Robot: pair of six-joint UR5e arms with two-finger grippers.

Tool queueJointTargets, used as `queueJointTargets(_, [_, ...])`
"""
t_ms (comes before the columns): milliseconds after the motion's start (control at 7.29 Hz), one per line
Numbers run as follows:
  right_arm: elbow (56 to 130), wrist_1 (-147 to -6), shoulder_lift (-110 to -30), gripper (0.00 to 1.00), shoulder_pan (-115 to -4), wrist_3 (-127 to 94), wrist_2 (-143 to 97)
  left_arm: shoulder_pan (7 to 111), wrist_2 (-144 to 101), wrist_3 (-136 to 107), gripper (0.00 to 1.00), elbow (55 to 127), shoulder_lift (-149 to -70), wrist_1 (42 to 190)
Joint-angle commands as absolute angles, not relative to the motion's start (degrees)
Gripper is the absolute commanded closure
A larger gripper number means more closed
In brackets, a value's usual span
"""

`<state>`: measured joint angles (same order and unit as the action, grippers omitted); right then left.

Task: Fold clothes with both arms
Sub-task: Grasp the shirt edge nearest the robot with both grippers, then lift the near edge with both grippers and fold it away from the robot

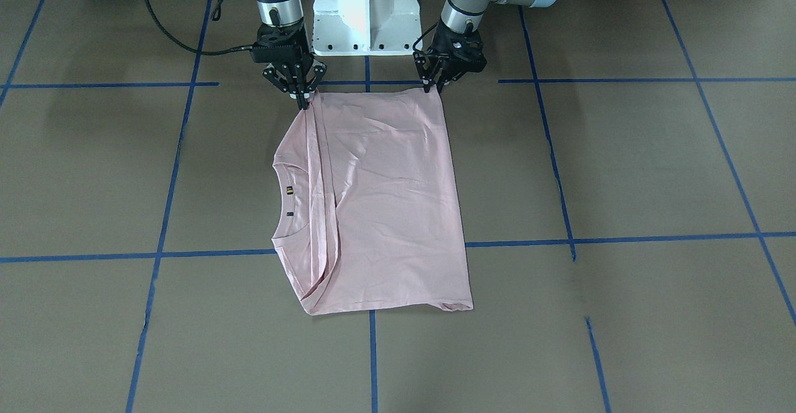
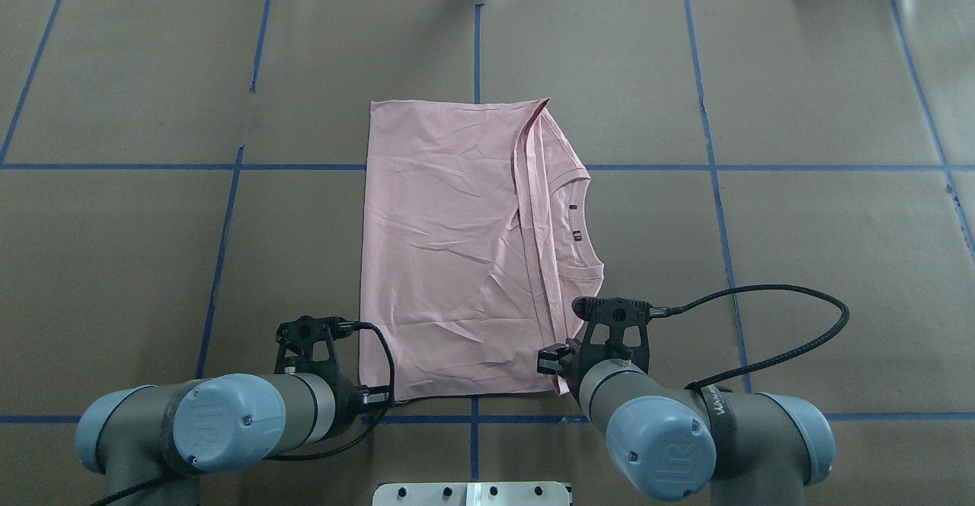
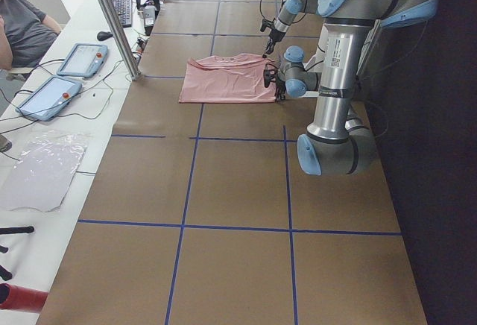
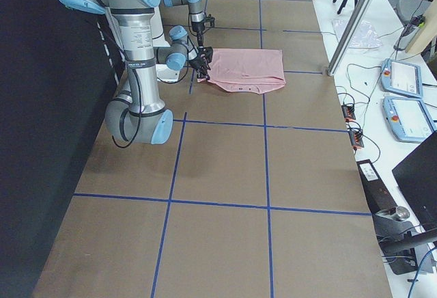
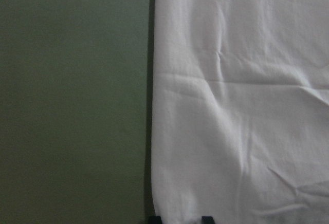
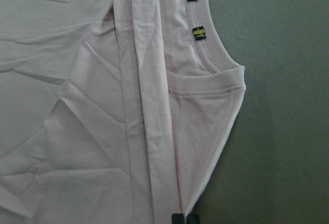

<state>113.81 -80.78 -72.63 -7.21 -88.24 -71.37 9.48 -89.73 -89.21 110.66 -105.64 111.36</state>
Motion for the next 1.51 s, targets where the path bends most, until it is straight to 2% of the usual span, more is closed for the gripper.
queueJointTargets(0, [113.7,-80.8,-72.6,1.00,-7.2,-88.2,-71.4,9.4,-89.7,-89.1,1.00,110.7,-105.6,111.4])
queueJointTargets(411, [115.1,-80.9,-72.9,1.00,-7.3,-88.2,-71.4,9.6,-89.7,-88.7,1.00,113.0,-105.4,111.0])
queueJointTargets(686, [122.7,-81.7,-76.3,1.00,-7.3,-88.3,-71.6,9.6,-94.6,-88.2,1.00,124.3,-106.1,96.9])
queueJointTargets(960, [133.4,-93.1,-75.9,1.00,-6.0,-88.3,-72.5,9.8,-98.4,-88.2,1.00,137.1,-110.5,81.5])
queueJointTargets(1097, [136.5,-96.9,-75.5,1.00,-5.7,-88.3,-73.0,10.0,-99.5,-88.2,1.00,139.5,-114.6,75.3])
queueJointTargets(1371, [132.7,-97.5,-72.2,1.00,-5.5,-88.2,-73.0,12.2,-99.2,-82.1,1.00,136.9,-115.8,75.0])
